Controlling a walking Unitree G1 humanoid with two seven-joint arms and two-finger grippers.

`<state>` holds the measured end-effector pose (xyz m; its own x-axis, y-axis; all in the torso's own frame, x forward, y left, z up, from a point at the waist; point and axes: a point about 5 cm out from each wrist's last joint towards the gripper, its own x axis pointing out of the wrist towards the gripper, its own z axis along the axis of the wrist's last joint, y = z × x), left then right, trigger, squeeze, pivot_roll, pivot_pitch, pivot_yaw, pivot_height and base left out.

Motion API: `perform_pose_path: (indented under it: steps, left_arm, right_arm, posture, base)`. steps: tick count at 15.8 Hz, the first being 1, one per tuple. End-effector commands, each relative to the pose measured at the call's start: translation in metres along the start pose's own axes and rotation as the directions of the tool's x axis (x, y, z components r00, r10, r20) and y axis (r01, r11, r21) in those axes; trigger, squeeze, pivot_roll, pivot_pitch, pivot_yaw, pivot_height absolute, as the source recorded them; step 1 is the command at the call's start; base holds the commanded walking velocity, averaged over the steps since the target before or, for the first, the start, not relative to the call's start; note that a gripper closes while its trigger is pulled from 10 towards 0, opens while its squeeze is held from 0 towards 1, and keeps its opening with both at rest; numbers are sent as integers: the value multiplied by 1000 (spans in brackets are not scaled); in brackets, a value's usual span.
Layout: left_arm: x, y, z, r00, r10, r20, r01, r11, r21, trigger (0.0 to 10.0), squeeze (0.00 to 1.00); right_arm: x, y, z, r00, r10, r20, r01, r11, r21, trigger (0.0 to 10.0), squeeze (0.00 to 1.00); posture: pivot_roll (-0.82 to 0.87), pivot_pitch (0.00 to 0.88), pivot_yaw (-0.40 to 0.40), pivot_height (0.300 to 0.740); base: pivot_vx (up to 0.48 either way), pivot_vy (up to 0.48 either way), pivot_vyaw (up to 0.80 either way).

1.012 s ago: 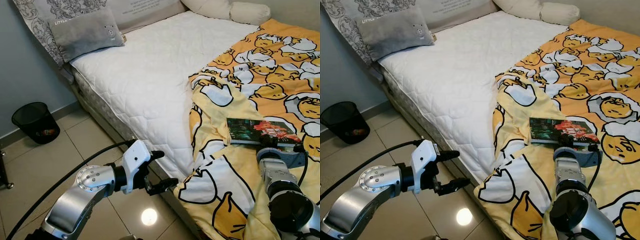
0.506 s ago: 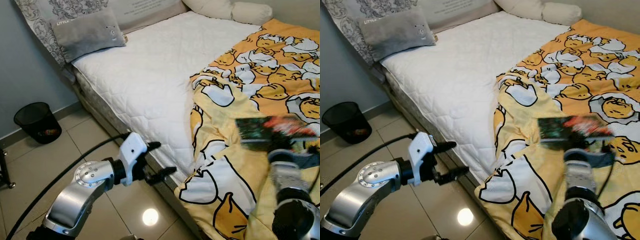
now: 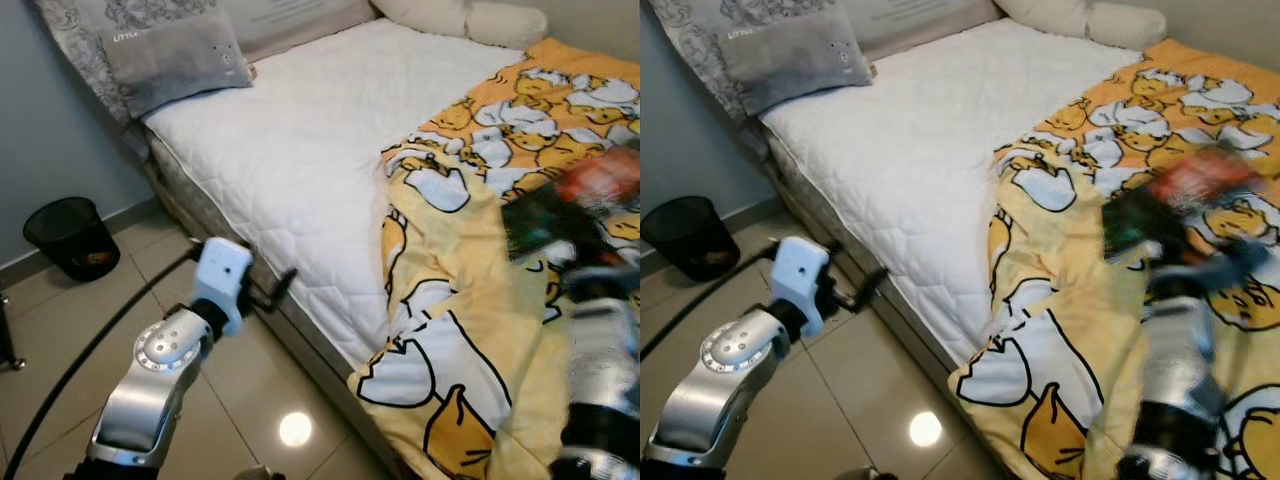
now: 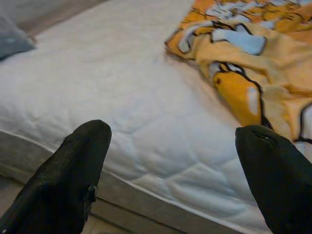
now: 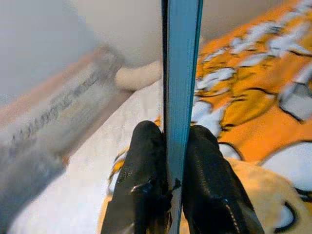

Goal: Clean up the room

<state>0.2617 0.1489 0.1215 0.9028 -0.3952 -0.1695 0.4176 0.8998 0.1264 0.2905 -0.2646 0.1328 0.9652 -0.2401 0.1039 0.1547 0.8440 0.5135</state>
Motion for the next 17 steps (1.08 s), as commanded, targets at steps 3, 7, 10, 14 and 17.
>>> perform_pose_path:
  steps: [3, 7, 10, 14, 17]
  left_arm:
    - [-3, 6, -1, 993, 115, 5, -115, 993, -1, 10000, 0]
    - [-2, 14, -4, 979, 202, -8, -202, 979, 19, 10000, 0]
    - [-3, 16, -5, 973, 231, -16, -231, 973, -3, 10000, 0]
    - [-2, 18, -7, 965, 263, -16, -263, 964, -22, 10000, 0]
    - [-2, 19, -5, 962, 273, -10, -273, 962, -10, 10000, 0]
  right_arm:
    - [-14, 36, -19, 996, 54, -77, -74, 951, -300, 10000, 0]
    - [-22, 46, -46, 980, -15, -199, -64, 921, -385, 10000, 0]
    - [-20, 52, -46, 982, -15, -188, -58, 923, -381, 10000, 0]
    - [-13, 53, -45, 983, -37, -178, -46, 896, -442, 10000, 0]
    - [-11, 53, -43, 986, -57, -159, -28, 875, -484, 10000, 0]
  posture:
    - [-73, 0, 55, 740]
    - [-59, 0, 48, 740]
    - [-41, 0, 28, 740]
    - [-40, 0, 20, 740]
    - [-38, 0, 15, 740]
  base:
    - [0, 0, 0]
    - [0, 0, -739]
    - [0, 0, -800]
    - [0, 0, -800]
    - [0, 0, -800]
